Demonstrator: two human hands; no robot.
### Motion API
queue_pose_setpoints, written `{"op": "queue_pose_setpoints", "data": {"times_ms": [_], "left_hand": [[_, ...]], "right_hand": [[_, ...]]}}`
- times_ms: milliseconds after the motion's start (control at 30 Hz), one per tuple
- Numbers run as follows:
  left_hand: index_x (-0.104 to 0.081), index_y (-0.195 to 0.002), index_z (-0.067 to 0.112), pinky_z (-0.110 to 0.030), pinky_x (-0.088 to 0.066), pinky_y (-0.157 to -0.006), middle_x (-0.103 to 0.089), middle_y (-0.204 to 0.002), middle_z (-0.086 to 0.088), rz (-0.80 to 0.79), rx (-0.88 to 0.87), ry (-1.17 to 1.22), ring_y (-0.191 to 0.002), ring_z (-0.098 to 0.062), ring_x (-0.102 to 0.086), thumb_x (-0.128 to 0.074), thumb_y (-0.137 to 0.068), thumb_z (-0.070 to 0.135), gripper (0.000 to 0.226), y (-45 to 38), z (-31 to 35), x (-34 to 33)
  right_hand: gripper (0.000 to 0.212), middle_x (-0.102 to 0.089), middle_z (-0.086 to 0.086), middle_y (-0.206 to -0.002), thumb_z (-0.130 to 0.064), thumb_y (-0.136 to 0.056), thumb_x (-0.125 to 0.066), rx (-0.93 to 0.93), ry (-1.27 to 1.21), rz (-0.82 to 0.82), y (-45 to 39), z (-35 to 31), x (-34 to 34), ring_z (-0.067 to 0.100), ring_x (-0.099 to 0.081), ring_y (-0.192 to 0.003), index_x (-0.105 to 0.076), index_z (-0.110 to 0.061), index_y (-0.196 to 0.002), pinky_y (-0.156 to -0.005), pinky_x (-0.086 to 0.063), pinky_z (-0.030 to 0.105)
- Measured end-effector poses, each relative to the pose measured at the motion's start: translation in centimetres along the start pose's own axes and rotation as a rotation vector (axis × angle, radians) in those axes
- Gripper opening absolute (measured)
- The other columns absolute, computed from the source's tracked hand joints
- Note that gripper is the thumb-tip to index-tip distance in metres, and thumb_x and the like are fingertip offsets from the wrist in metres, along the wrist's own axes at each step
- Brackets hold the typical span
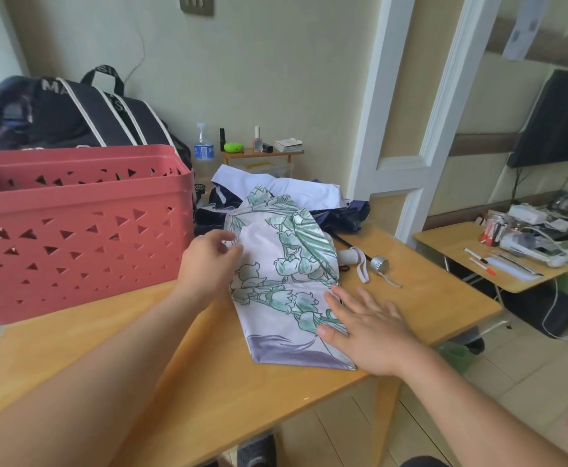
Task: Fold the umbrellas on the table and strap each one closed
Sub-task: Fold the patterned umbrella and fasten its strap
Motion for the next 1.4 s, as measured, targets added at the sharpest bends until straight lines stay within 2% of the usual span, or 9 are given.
{"op": "queue_pose_setpoints", "data": {"times_ms": [67, 200, 433, 533, 633, 733, 867, 1067, 1400], "left_hand": [[-0.069, -0.123, 0.023, -0.035, -0.051, -0.074, -0.069, -0.090, 0.002, 0.025, 0.051, 0.056, -0.082, -0.020, -0.066, -0.064, -0.095, 0.045, 0.037, -1.4, -0.4, -0.8], [-0.072, -0.107, 0.028, -0.036, -0.057, -0.072, -0.073, -0.086, 0.007, -0.004, 0.152, 0.192, -0.075, -0.019, -0.070, -0.067, -0.088, 0.057, 0.036, -1.5, -2.2, -3.6], [-0.074, -0.087, 0.020, -0.027, -0.040, -0.058, -0.054, -0.060, 0.015, 0.052, 0.185, 0.516, -0.050, -0.009, -0.048, -0.079, -0.088, 0.034, 0.015, -0.2, -2.0, -3.6], [-0.070, -0.085, 0.020, -0.025, -0.038, -0.053, -0.053, -0.059, 0.011, 0.039, 0.149, 0.582, -0.047, -0.011, -0.045, -0.077, -0.090, 0.026, 0.011, 1.2, -0.8, -2.8], [-0.065, -0.086, 0.022, -0.034, -0.042, -0.057, -0.059, -0.063, 0.013, 0.038, 0.109, 0.564, -0.050, -0.012, -0.046, -0.075, -0.089, 0.024, 0.011, 2.0, 0.4, -1.4], [-0.059, -0.102, 0.031, -0.036, -0.047, -0.060, -0.069, -0.076, 0.010, 0.006, 0.035, 0.504, -0.055, -0.010, -0.053, -0.078, -0.090, 0.033, 0.023, 2.9, 2.0, -0.4], [-0.056, -0.118, 0.041, -0.027, -0.050, -0.071, -0.073, -0.085, 0.012, 0.004, -0.125, 0.376, -0.071, -0.006, -0.062, -0.080, -0.088, 0.041, 0.039, 4.5, 2.8, 0.7], [-0.066, -0.116, 0.047, -0.024, -0.054, -0.076, -0.071, -0.091, 0.017, -0.011, -0.232, 0.399, -0.079, -0.009, -0.067, -0.081, -0.088, 0.032, 0.035, 6.8, 2.0, 0.3], [-0.077, -0.104, 0.040, -0.031, -0.056, -0.075, -0.074, -0.081, 0.006, -0.018, -0.256, 0.365, -0.074, -0.011, -0.066, -0.083, -0.087, 0.025, 0.023, 6.8, 1.7, 0.3]], "right_hand": [[0.082, 0.023, -0.030, -0.164, -0.087, -0.090, -0.006, 0.001, -0.002, 0.005, 0.1, -0.1, 0.0, 0.015, 0.019, -0.158, 0.010, -0.050, -0.161, -0.126, 0.005, 0.058], [0.081, 0.024, -0.030, -0.164, -0.087, -0.090, -0.006, 0.001, -0.005, 0.001, 0.1, -0.1, -0.1, 0.015, 0.021, -0.157, 0.010, -0.050, -0.161, -0.126, 0.006, 0.057], [0.083, 0.019, -0.032, -0.164, -0.088, -0.088, -0.011, 0.021, -0.038, 0.042, 0.3, -0.3, 0.3, 0.009, 0.016, -0.156, 0.001, -0.051, -0.162, -0.127, 0.003, 0.056], [0.072, -0.025, -0.034, -0.160, -0.083, -0.089, -0.036, 0.040, -0.307, 0.256, 1.1, -0.1, 1.8, -0.005, -0.017, -0.150, -0.047, -0.046, -0.149, -0.126, -0.020, 0.041], [0.023, -0.069, -0.030, -0.114, -0.057, -0.090, -0.067, -0.032, -0.670, 0.605, 2.0, 2.0, 4.8, -0.013, -0.061, -0.110, -0.073, -0.041, -0.106, -0.103, -0.051, 0.027], [0.025, -0.070, -0.021, -0.103, -0.038, -0.092, -0.074, -0.021, -0.813, 0.723, 2.0, 1.6, 8.4, -0.010, -0.062, -0.096, -0.068, -0.035, -0.116, -0.093, -0.055, 0.028], [0.045, -0.066, -0.013, -0.100, -0.040, -0.084, -0.083, 0.074, -0.833, 0.690, 0.9, -0.9, 11.4, 0.007, -0.065, -0.093, -0.062, -0.041, -0.124, -0.085, -0.053, 0.030], [0.037, -0.056, -0.006, -0.089, -0.029, -0.076, -0.091, 0.127, -0.726, 0.809, 1.2, -1.9, 10.5, 0.007, -0.053, -0.077, -0.071, -0.039, -0.105, -0.076, -0.048, 0.029], [0.025, -0.063, -0.003, -0.075, -0.002, -0.080, -0.086, 0.125, -1.006, 0.765, 2.0, -0.6, 8.8, 0.000, -0.052, -0.063, -0.077, -0.024, -0.090, -0.066, -0.046, 0.015]]}}
Point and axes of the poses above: each hand's wrist, its own y-axis away from the middle knuckle, its own x-axis out of the back of the hand, z = x × y, the point moved 7 cm from there along -y, towards the middle knuckle
